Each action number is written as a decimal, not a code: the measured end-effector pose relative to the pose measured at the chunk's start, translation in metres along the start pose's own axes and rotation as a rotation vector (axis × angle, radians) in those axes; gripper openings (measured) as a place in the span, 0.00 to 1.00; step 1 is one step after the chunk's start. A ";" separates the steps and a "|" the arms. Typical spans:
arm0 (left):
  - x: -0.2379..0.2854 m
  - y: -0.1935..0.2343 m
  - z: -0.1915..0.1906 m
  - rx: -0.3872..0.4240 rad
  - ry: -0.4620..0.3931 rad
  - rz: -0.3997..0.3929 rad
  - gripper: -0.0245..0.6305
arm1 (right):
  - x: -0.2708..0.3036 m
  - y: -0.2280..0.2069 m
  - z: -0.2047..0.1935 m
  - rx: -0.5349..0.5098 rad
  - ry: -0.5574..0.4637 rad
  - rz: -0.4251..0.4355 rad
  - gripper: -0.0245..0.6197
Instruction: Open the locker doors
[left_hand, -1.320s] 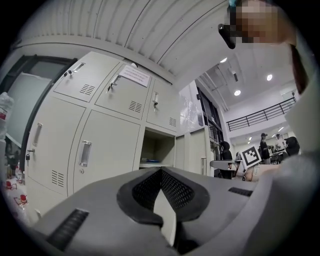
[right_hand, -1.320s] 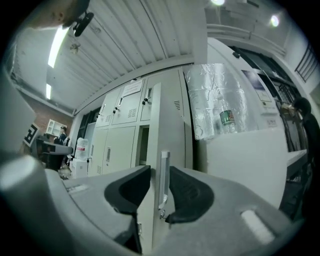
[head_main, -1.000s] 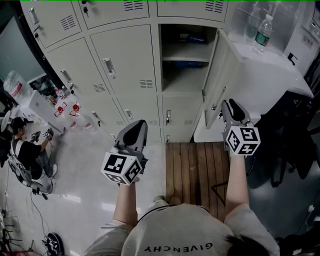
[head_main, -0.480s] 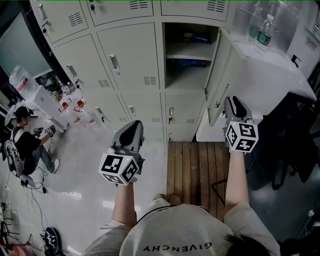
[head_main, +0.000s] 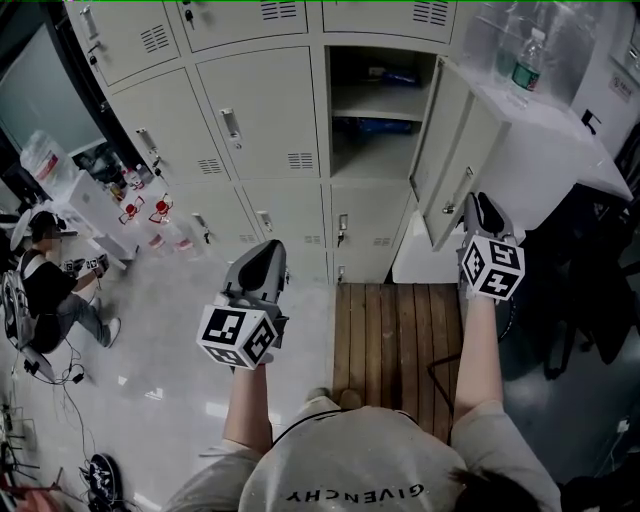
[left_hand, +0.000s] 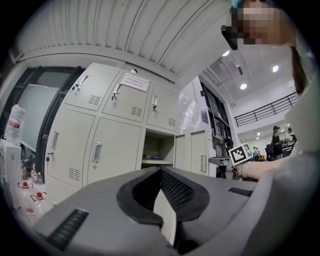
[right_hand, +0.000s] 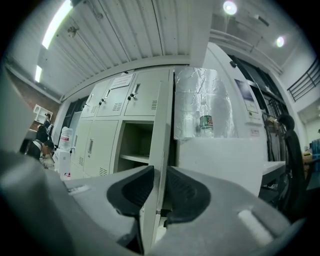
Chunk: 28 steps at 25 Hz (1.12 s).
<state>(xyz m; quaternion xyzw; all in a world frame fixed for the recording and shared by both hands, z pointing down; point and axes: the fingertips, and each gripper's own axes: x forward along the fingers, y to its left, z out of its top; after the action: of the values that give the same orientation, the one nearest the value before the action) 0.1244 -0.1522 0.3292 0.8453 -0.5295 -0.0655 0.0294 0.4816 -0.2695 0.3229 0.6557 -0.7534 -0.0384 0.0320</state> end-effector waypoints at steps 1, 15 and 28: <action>0.000 0.000 0.000 -0.001 0.000 0.001 0.04 | 0.000 -0.003 0.000 0.000 0.002 -0.010 0.15; 0.002 0.011 -0.014 -0.017 0.027 0.019 0.04 | -0.024 -0.010 0.020 0.001 -0.187 -0.114 0.14; -0.003 0.022 -0.042 0.013 0.037 0.075 0.04 | -0.058 0.107 -0.014 0.093 -0.151 0.321 0.04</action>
<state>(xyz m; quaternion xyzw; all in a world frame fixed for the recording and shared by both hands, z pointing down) 0.1090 -0.1600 0.3737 0.8261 -0.5605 -0.0452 0.0364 0.3852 -0.1980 0.3473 0.5229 -0.8497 -0.0470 -0.0492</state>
